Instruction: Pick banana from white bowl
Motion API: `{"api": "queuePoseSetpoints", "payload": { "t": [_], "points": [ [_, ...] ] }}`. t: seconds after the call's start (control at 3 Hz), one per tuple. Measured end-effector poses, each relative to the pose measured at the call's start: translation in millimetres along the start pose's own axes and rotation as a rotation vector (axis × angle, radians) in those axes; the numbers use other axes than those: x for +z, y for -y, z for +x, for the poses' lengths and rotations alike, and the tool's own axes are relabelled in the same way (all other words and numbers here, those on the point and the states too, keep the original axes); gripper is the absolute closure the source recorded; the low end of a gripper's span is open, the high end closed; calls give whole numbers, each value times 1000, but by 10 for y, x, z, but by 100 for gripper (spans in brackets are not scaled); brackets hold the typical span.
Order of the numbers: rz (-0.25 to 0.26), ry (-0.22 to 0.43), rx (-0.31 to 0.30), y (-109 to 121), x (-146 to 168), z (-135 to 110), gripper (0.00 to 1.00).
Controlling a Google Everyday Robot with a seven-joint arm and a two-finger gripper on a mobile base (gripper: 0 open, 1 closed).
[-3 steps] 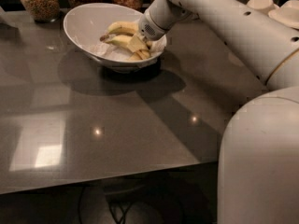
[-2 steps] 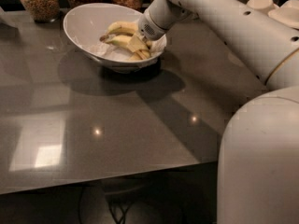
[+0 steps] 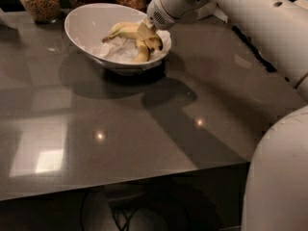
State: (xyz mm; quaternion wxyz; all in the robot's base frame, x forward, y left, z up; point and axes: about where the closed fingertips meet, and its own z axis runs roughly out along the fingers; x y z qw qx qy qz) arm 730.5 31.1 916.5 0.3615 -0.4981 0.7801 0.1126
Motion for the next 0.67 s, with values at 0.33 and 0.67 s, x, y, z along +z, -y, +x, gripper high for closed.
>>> {"api": "queuePoseSetpoints", "payload": {
  "t": [0.33,0.67],
  "points": [
    [24,33,-6,22,-198,-166,100],
    [8,83,-11,-41,-378,-274,100]
  ]
}}
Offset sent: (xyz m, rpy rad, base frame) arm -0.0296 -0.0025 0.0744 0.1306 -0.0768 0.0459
